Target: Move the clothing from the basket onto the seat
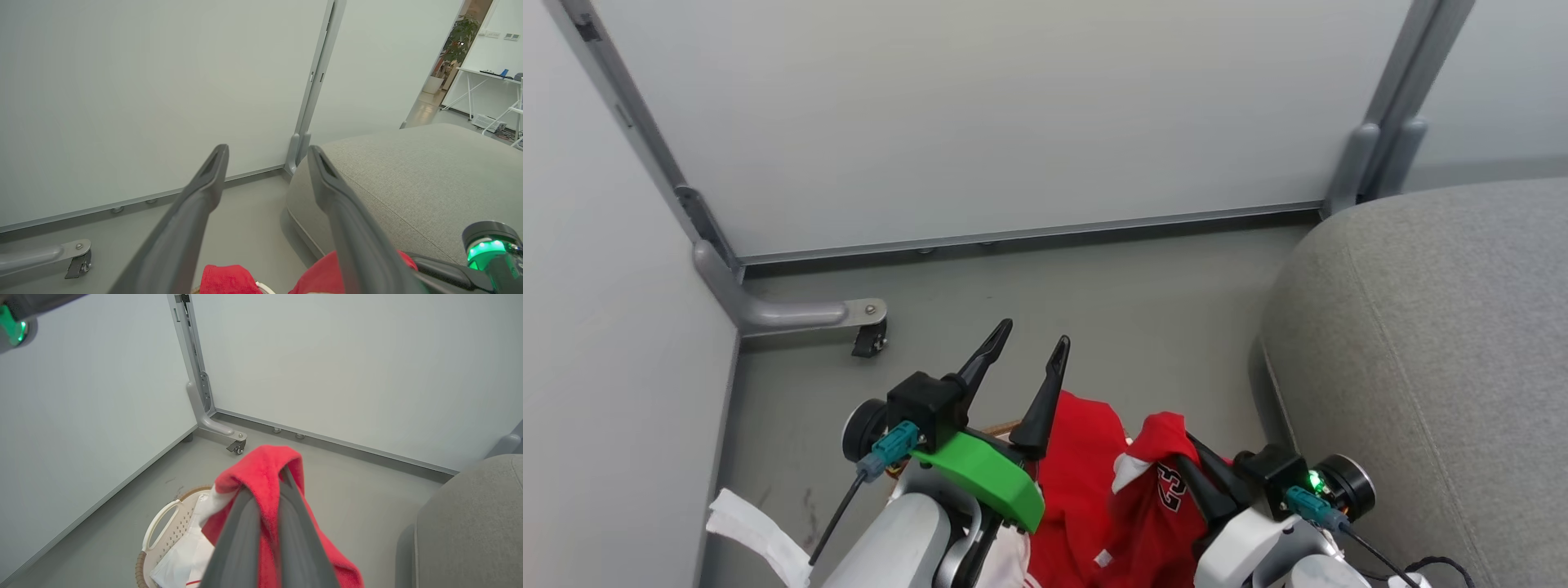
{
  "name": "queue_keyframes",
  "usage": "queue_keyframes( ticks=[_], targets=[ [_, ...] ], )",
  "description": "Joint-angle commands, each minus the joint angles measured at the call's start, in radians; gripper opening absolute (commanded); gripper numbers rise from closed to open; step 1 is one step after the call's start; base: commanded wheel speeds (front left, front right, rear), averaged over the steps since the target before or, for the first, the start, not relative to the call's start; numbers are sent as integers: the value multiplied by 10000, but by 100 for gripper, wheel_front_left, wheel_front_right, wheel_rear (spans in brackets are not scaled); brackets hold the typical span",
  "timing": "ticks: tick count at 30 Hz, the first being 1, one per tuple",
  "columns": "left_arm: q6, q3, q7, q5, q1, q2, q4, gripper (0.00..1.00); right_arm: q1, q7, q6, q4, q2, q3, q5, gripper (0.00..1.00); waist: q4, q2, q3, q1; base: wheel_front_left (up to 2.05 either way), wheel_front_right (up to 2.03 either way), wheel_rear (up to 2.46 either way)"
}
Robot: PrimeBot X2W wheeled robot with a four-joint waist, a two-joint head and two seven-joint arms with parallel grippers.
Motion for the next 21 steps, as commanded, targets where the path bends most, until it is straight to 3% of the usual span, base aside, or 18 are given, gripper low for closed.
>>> queue_keyframes(
  ticks=[1,21],
  targets=[
    [-28,90,4,132,171,40,33,100,156,-22,-14,-127,-32,-22,-69,0,-1045,0,53,0,0,0,0],
    [-28,844,4,587,687,33,-48,100,339,-22,-14,-1037,-26,-383,200,0,-4714,0,564,0,0,0,0]
  ],
)
